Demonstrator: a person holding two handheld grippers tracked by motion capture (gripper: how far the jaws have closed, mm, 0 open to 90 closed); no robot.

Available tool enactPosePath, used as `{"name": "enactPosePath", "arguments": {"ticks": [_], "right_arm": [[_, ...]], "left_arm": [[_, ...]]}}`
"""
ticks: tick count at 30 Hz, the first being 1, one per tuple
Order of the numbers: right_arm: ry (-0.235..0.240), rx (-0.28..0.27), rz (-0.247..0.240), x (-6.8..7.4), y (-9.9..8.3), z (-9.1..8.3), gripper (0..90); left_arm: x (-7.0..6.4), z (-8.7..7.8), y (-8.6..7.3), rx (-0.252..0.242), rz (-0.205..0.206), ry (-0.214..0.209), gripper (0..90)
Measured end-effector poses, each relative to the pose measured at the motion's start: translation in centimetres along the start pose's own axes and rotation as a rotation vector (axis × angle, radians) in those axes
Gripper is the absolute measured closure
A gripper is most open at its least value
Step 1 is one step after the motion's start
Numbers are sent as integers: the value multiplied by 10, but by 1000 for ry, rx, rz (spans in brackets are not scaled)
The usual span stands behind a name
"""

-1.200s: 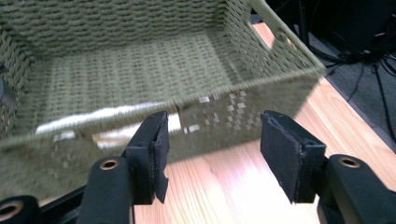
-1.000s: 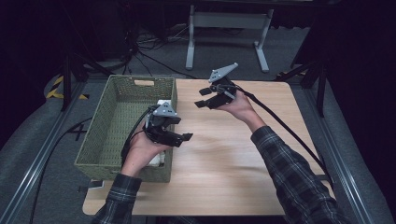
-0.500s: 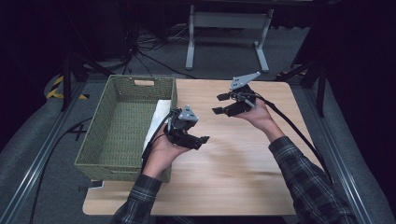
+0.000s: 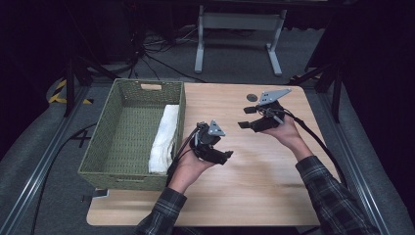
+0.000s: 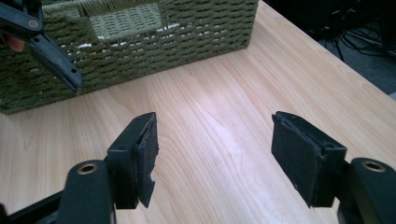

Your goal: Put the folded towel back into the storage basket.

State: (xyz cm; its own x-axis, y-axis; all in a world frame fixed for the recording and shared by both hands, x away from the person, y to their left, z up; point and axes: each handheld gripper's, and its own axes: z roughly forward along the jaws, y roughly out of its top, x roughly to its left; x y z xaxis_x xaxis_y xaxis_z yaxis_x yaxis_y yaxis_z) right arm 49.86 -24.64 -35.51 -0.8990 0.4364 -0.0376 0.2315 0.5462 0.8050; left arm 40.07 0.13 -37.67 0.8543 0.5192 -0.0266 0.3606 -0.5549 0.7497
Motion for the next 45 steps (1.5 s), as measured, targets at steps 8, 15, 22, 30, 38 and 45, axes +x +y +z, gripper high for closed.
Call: {"name": "enactPosePath", "arguments": {"ticks": [8,15,22,30,38,45], "right_arm": [[-25,1,18,2,-28,-11,306],[-47,13,46,4,-59,-19,294],[-71,48,70,7,-86,-23,276],[-102,71,94,11,-111,-29,246],[-137,107,127,13,-135,-31,202],[-156,116,144,14,-148,-28,201]], "left_arm": [[-12,20,-7,7,9,-10,251],[-18,31,-16,14,5,-21,247],[-19,40,-25,17,3,-30,233],[-20,49,-35,30,-12,-29,209],[-21,61,-44,69,-8,-19,167],[-23,70,-52,95,-3,-17,154]]}}
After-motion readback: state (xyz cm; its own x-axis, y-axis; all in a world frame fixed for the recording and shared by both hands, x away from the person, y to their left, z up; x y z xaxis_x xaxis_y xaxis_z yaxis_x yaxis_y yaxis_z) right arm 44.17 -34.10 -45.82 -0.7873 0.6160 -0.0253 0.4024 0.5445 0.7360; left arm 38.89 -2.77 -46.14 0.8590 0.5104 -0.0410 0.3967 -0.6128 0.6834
